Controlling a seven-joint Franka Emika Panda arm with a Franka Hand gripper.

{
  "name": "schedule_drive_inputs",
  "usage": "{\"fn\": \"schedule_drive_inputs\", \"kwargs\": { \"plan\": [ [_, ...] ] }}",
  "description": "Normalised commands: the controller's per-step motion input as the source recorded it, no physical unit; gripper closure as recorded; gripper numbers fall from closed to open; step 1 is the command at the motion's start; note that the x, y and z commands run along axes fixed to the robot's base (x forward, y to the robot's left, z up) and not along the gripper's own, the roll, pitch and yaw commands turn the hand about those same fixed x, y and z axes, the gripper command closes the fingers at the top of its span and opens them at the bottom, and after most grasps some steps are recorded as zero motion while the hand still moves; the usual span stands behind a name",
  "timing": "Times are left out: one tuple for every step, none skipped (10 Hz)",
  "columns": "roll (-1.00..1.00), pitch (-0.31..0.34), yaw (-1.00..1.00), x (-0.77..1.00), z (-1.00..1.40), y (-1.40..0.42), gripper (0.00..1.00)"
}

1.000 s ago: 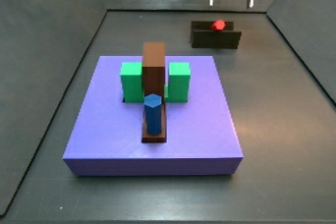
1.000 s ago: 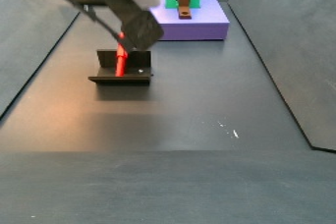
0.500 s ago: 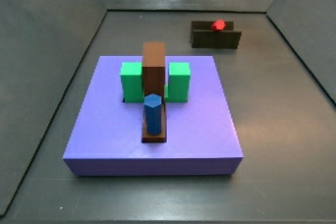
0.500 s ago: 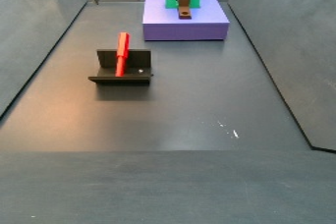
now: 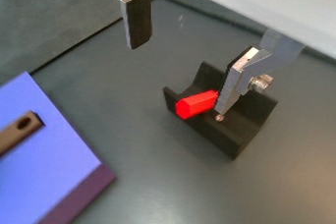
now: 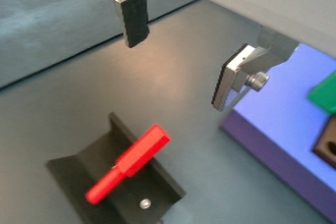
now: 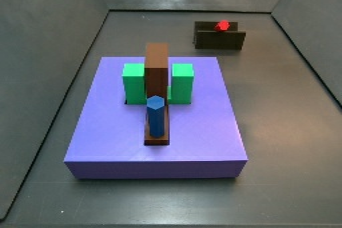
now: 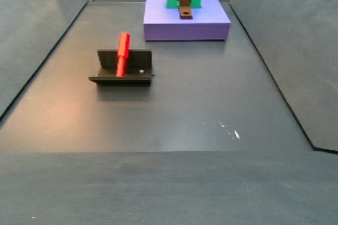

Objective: Pick up the red object. Move up. Place the red object on the fixture. Regrasp the red object. Move to above the board. Insert the red object.
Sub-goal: Regrasp the red object.

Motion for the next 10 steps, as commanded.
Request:
{"fn": "schedule_drive_inputs", "kwargs": {
  "plan": [
    [1.0,-0.017,0.2,0.12,0.0,-0.21,0.0],
    [1.0,0.0,0.13,0.21,0.0,-0.11,0.0],
    [1.0,0.054,0.06,0.21,0.0,-0.09,0.0],
    [1.0,0.074,0.03,0.22,0.0,-0.1,0.0],
    [1.0,0.109,0.03,0.19,0.0,-0.15,0.0],
    [1.0,0.249,0.01,0.05,0.0,-0.19,0.0],
    [1.0,0.289,0.0,0.03,0.0,-0.19,0.0],
    [1.0,0.234,0.0,0.1,0.0,-0.23,0.0],
    [1.0,0.183,0.01,0.15,0.0,-0.23,0.0],
    [1.0,0.137,0.02,0.19,-0.03,-0.19,0.0]
  ]
}}
